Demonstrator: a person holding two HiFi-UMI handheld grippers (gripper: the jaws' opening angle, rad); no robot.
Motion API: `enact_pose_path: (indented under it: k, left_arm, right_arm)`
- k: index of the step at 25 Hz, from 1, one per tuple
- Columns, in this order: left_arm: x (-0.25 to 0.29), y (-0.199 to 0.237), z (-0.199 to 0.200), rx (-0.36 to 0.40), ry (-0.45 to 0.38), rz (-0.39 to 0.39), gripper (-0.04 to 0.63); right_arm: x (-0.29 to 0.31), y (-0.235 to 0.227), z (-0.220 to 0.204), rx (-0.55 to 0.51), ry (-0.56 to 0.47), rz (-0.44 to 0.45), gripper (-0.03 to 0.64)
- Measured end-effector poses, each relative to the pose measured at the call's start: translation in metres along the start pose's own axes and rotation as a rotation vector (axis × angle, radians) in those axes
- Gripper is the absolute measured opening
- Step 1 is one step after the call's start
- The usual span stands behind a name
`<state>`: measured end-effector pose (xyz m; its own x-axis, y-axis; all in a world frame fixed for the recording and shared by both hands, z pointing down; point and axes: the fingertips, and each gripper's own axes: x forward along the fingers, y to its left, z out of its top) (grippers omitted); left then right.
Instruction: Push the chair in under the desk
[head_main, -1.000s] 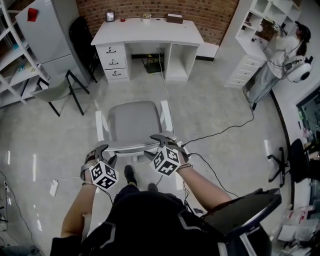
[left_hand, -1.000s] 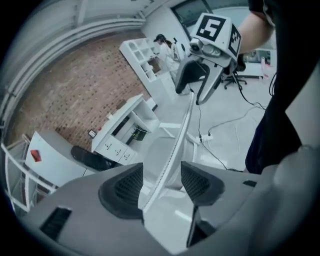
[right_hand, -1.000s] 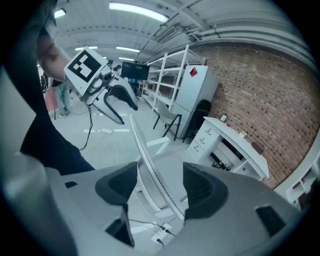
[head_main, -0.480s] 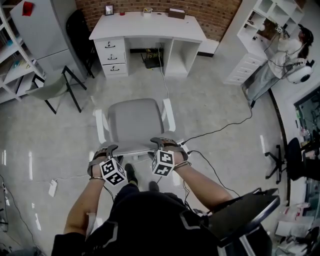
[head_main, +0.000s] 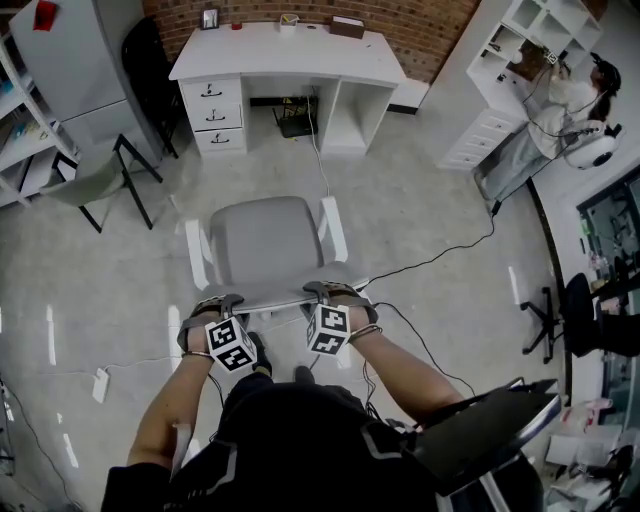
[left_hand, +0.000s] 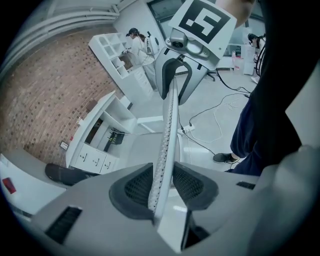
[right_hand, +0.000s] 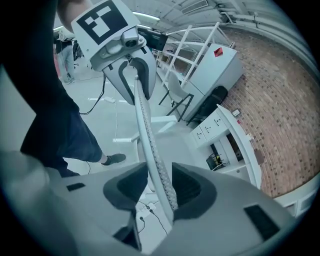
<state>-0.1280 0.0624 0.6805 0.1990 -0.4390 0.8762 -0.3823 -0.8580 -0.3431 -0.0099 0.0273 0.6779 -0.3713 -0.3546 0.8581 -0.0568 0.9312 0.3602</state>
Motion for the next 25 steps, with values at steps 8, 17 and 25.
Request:
enact_pose_path:
  k: [8, 17, 25]
  left_arm:
    - [0.016, 0.026, 0.005, 0.006, 0.006, -0.053, 0.121]
    - [0.027, 0.049, 0.000, 0.022, 0.007, -0.106, 0.121]
    - [0.038, 0.082, -0.002, 0.040, 0.016, -0.102, 0.126]
  right_arm:
    - [0.013, -0.028, -0.001, 0.013, 0.021, -0.012, 0.153]
    - [0.025, -0.044, 0.005, 0.043, 0.027, -0.005, 0.160]
    - [0.039, -0.067, 0.012, 0.060, 0.040, -0.018, 0.153]
